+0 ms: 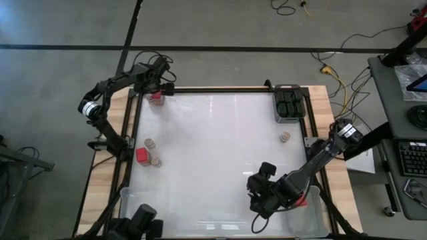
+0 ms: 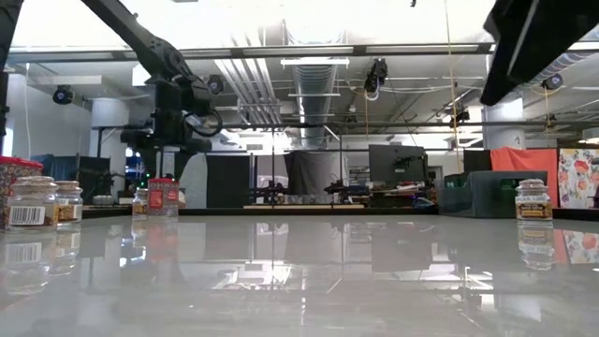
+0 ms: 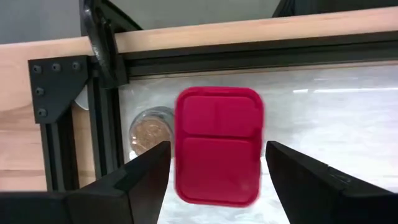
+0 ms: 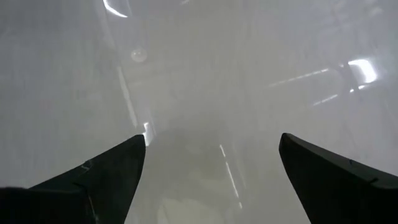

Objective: Sort spices by type
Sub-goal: Put the red seasoning can into the gray bin

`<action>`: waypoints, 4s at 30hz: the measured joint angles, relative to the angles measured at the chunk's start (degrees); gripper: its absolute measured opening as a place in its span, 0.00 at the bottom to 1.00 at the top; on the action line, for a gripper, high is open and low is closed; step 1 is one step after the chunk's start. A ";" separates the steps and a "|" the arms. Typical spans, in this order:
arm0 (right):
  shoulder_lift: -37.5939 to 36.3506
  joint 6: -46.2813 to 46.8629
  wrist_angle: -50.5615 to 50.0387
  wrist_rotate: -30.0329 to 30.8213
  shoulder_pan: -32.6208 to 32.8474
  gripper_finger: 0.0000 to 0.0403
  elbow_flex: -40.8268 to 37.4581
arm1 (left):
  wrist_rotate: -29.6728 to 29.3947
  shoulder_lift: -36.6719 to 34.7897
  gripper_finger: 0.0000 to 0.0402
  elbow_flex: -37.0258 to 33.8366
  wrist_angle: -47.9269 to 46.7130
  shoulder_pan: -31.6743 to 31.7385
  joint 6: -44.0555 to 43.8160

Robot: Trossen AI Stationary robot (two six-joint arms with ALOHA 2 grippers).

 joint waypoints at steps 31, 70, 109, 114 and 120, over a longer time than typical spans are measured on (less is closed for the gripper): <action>0.00 4.49 0.32 0.67 1.05 0.90 -0.22 | 2.38 5.11 0.61 -0.82 2.17 1.67 1.24; -0.28 -6.53 -4.58 2.75 4.42 0.90 4.35 | 2.80 1.73 0.49 2.64 7.20 -48.20 12.56; -0.28 -9.62 -1.16 4.26 3.31 0.90 3.50 | 7.56 11.77 0.51 8.31 15.13 -60.88 20.25; -0.28 -10.10 0.00 4.26 1.24 0.90 3.43 | 7.55 11.30 0.58 7.91 14.52 -61.71 21.12; -0.28 -13.17 3.15 4.31 -0.70 0.90 3.25 | 7.52 11.34 0.68 7.61 14.95 -62.40 22.61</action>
